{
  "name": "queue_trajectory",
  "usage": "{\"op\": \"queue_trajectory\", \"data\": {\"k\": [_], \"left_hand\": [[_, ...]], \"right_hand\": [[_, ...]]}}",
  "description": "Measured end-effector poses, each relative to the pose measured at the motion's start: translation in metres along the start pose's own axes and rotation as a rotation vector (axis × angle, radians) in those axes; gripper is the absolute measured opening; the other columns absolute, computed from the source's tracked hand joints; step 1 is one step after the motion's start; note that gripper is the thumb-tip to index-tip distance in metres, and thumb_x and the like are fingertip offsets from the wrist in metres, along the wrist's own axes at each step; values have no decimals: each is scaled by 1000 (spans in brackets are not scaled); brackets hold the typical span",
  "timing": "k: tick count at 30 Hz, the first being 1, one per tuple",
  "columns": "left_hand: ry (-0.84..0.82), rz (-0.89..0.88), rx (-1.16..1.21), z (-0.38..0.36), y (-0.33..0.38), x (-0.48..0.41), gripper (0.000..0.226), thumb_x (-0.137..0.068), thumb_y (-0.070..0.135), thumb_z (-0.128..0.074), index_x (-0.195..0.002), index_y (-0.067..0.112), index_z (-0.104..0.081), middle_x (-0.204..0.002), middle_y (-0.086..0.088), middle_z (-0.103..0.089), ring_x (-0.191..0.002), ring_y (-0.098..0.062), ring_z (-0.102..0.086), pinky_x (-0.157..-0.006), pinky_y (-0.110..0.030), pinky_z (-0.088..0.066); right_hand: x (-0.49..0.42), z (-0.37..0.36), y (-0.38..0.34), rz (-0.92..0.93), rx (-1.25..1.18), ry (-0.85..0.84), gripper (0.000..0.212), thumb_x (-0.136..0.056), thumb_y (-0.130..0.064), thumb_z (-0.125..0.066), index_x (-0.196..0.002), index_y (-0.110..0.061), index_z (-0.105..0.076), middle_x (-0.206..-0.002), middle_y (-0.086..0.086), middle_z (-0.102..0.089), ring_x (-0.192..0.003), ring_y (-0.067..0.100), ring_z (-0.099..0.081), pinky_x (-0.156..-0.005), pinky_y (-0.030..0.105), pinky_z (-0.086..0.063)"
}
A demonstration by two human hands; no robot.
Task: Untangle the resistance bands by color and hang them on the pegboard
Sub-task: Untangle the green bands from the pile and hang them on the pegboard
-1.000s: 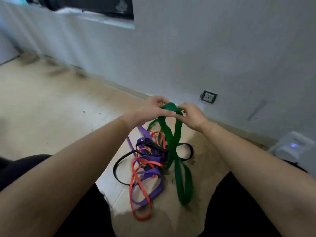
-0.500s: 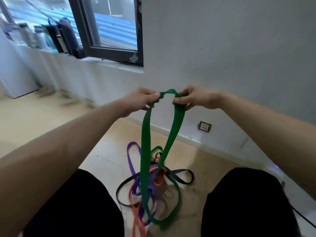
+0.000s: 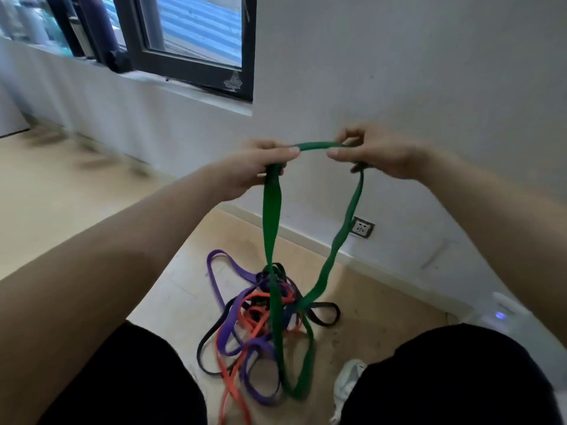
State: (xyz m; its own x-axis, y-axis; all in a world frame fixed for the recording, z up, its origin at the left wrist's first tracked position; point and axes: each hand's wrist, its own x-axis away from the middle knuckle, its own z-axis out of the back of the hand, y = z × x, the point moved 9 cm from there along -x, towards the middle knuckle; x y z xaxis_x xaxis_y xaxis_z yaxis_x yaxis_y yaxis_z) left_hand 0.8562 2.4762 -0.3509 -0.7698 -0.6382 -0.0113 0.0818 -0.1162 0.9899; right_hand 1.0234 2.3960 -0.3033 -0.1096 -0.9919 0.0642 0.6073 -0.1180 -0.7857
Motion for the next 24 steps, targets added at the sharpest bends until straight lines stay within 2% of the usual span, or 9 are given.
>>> {"op": "queue_trajectory", "data": {"k": [3,6,9,12,14,18,22,24], "left_hand": [[40,24,-144,17,-34,2,33,-85,24,-81,-110,6,-69,-89,-3,-68,-87,-18,-65,-94,-39,-53],[109,21,-257,36,-57,-1,20,-89,26,-77,-106,15,-75,-93,-9,-73,-91,-19,-68,-91,-36,-54],[101,64,-377,42,-79,-4,20,-93,32,-72,-109,20,-76,-106,-14,-70,-96,-22,-66,-90,-34,-55],[62,175,-344,44,-99,-8,29,-97,37,-65,-116,18,-75,-113,-17,-69,-109,-30,-67,-97,-40,-56],[21,248,-298,44,-110,-11,33,-99,40,-60,-119,19,-74,-114,-10,-71,-111,-28,-68,-99,-40,-56],[-130,315,-262,28,-119,-10,34,-103,37,-54,-121,14,-71,-111,-6,-78,-111,-20,-71,-106,-39,-51],[-203,319,-245,6,-113,-6,34,-105,30,-51,-122,6,-68,-109,-9,-79,-109,-21,-72,-106,-38,-51],[-214,330,-234,-1,-109,-4,35,-105,30,-50,-121,4,-68,-107,-10,-79,-107,-21,-73,-105,-36,-51]], "right_hand": [[-18,-39,42,-7,-118,25,29,-80,-40,-77,-93,-17,-65,-78,-2,-61,-83,18,-55,-81,39,-45],[-35,-79,81,-28,-146,48,32,-90,-38,-72,-107,-12,-70,-92,6,-66,-88,19,-61,-87,40,-50],[-47,-106,98,-35,-90,26,34,-91,-43,-68,-106,-14,-75,-94,8,-70,-89,19,-62,-91,43,-53],[-54,-116,101,-93,-134,-4,40,-95,-48,-61,-109,-13,-76,-109,5,-75,-106,22,-67,-100,41,-53],[-57,-121,102,-111,-170,-41,43,-98,-45,-56,-112,-8,-74,-114,9,-73,-109,23,-67,-98,34,-53],[-44,-126,114,-145,-230,-96,43,-100,-40,-54,-115,-4,-71,-109,12,-75,-103,23,-70,-93,33,-55],[-30,-122,122,-168,-290,-109,43,-100,-42,-53,-110,-6,-73,-107,9,-76,-96,22,-69,-93,37,-53],[-25,-119,119,-167,-324,-94,38,-100,-40,-55,-96,-8,-74,-90,10,-72,-78,19,-63,-82,34,-52]]}}
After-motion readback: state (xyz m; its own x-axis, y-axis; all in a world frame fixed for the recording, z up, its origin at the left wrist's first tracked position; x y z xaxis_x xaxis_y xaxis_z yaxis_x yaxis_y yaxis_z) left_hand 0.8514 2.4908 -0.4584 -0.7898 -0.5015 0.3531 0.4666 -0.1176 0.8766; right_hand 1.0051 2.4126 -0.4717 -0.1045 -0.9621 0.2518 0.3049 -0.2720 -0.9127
